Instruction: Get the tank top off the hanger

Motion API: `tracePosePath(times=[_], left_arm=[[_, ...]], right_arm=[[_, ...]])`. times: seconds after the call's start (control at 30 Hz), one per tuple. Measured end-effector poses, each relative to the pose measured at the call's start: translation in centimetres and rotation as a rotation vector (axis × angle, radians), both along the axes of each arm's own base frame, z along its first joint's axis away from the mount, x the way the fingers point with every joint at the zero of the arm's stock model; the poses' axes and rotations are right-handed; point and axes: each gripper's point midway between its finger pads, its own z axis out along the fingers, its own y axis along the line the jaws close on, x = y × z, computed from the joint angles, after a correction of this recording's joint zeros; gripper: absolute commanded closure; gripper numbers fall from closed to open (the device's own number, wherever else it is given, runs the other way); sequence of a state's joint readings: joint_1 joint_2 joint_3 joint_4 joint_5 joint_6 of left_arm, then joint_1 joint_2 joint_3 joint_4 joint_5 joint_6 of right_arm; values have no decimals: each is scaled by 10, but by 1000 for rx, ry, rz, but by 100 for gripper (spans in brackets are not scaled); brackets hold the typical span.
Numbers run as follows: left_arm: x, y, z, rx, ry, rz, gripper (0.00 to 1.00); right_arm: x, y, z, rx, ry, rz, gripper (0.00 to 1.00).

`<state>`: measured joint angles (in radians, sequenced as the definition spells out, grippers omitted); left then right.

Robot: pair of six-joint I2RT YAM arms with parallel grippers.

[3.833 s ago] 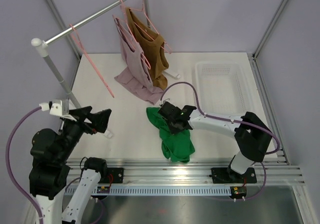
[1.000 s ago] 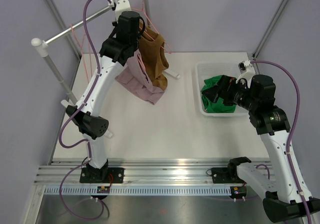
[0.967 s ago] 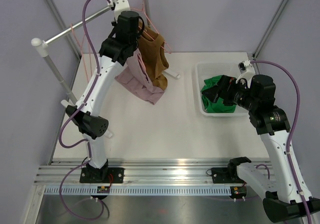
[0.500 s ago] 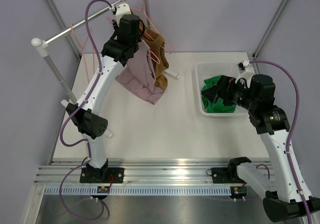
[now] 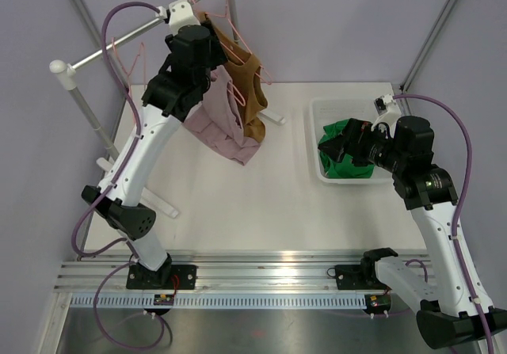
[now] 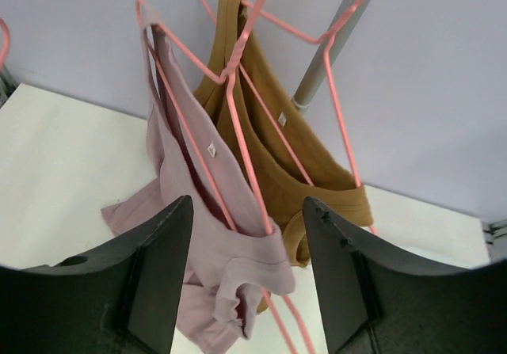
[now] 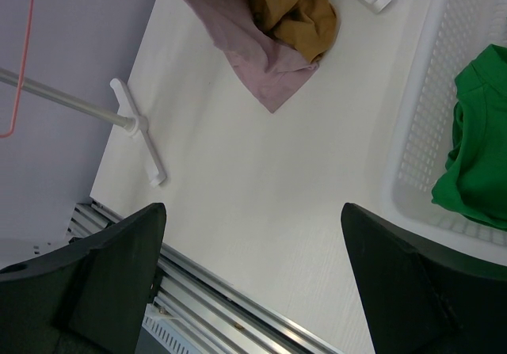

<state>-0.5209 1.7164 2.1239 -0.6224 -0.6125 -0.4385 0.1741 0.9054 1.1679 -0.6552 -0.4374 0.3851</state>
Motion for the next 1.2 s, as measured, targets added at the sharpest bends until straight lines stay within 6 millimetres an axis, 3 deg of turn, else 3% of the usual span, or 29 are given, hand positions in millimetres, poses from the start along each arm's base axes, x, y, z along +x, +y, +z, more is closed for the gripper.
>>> tracePosePath(times=[0.1,0.2,0.3,0.4,0.53,0.57,0.73,0.77,0.83,1.2], left_arm=[[-2,1,21,-26,-47,2,36],[7,-1,27,-30,-62,16,36],[22,-6,12,-12,-36,25,36],[40,-10,-21,25,29,36,38],[57,-8,-57,61,102,55,55],[59,-7,-60,63,108,59,63],[63,0,-62,69,112,74,81],[63,0,-62,69,110,74,90],[63,1,-62,74,110,77,100],[59,4,-56,72,103,85,100]], right_arm=[[0,0,0,0,0,1,0],[0,0,0,0,0,1,1],[0,0,0,0,0,2,1],[0,0,0,-2,-2,3,0],[0,0,0,-5,-4,4,1],[0,0,0,-5,-4,5,0],[0,0,0,-5,-4,5,0],[0,0,0,-5,-4,5,0],[0,0,0,-5,-4,5,1],[0,2,-1,-5,0,17,0]])
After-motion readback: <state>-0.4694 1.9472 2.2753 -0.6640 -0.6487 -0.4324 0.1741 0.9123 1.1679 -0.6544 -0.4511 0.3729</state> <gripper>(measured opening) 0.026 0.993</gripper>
